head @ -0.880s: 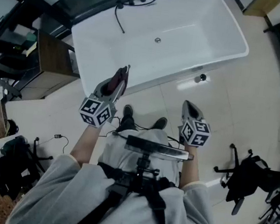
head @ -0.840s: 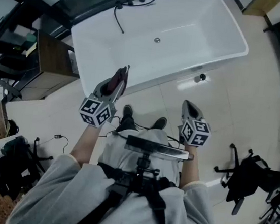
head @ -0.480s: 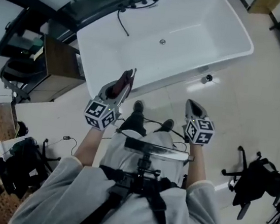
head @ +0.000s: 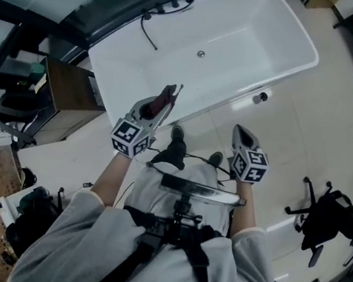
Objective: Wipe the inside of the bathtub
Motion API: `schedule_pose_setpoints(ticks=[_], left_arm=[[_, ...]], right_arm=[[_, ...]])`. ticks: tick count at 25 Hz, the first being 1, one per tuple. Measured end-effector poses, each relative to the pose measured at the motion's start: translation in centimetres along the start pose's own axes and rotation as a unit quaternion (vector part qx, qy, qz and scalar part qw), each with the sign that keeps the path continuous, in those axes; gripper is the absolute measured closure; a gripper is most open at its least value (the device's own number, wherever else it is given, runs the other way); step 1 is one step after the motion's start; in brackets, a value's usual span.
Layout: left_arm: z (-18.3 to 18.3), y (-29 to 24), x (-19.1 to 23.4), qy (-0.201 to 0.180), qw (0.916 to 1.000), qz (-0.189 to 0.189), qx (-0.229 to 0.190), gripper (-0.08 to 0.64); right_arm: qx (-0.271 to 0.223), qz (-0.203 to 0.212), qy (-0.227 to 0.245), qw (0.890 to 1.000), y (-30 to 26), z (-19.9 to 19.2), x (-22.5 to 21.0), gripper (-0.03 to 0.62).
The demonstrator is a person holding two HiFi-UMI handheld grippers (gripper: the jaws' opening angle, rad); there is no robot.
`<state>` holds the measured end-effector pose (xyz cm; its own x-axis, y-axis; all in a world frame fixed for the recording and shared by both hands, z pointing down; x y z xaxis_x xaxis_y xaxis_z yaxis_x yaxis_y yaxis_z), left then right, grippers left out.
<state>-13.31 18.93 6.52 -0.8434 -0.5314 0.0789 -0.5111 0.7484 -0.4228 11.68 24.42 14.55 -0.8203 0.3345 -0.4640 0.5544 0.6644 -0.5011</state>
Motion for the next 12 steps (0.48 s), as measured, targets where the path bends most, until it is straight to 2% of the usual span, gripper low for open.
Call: schedule_pose_setpoints(ticks=[5, 12], left_arm=[[-0.4, -1.9, 2.4, -0.04, 0.9974, -0.058, 0.017, 0.462], [-0.9, -4.2, 3.7, -0.073, 0.9882, -0.135, 0.006, 0.462]], right_arm=[[0.0, -0.022, -0.008, 1.0, -3.1, 0.8, 1.4, 0.588], [0.021, -0.051, 0.007, 0.998, -5.8, 0.6, 3.1, 0.588]])
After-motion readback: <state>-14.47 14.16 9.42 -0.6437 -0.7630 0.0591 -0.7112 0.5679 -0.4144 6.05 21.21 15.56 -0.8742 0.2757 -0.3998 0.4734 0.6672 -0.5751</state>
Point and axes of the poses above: the fingertips, and each gripper's own axes: y backward along the fingers, x to its left, z out of its top, the point moved 2 cm from there along y, backward along the fingers, and after that the axes turned 10 degrees about z, right-handed, at the moved point
